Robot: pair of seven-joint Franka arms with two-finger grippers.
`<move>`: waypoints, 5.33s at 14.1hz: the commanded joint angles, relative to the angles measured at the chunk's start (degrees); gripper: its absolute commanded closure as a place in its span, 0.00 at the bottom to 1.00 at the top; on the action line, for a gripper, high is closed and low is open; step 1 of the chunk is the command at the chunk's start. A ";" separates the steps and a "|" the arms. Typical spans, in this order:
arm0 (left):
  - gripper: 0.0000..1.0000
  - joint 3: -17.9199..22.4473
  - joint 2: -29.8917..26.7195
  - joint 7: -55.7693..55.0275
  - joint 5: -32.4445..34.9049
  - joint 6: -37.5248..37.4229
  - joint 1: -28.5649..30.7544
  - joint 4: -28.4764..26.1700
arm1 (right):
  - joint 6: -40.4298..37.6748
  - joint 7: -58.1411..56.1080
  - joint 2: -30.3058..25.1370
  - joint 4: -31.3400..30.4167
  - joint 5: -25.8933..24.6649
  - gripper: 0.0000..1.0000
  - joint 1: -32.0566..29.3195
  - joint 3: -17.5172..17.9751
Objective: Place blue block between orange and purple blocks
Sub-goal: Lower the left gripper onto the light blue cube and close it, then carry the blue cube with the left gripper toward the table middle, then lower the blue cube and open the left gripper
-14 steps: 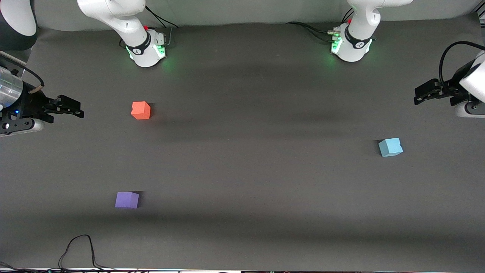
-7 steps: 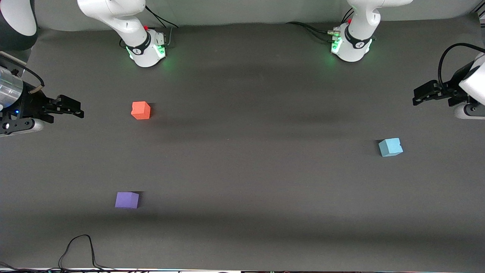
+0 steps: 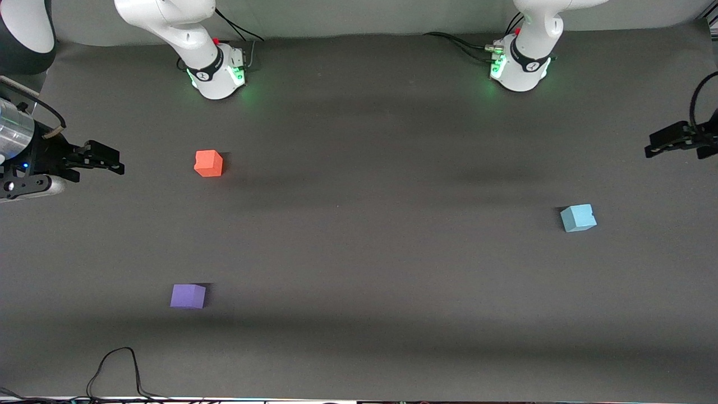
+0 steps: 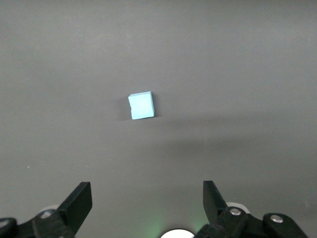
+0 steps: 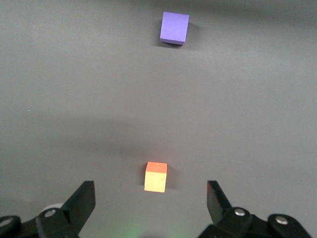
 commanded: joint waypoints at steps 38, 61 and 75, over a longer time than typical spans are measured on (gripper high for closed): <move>0.51 -0.52 15.09 -7.45 1.67 22.97 -7.16 -10.37 | -0.50 -1.73 -0.94 -0.77 0.77 0.00 0.44 -0.77; 0.48 -0.44 52.62 -68.04 6.68 37.08 -57.20 23.06 | -0.50 -1.73 -0.33 -0.86 0.77 0.00 0.35 -0.86; 0.00 -4.30 26.19 -38.20 -8.00 4.33 -27.35 22.45 | 0.55 9.83 1.07 0.10 5.15 0.00 11.31 -0.34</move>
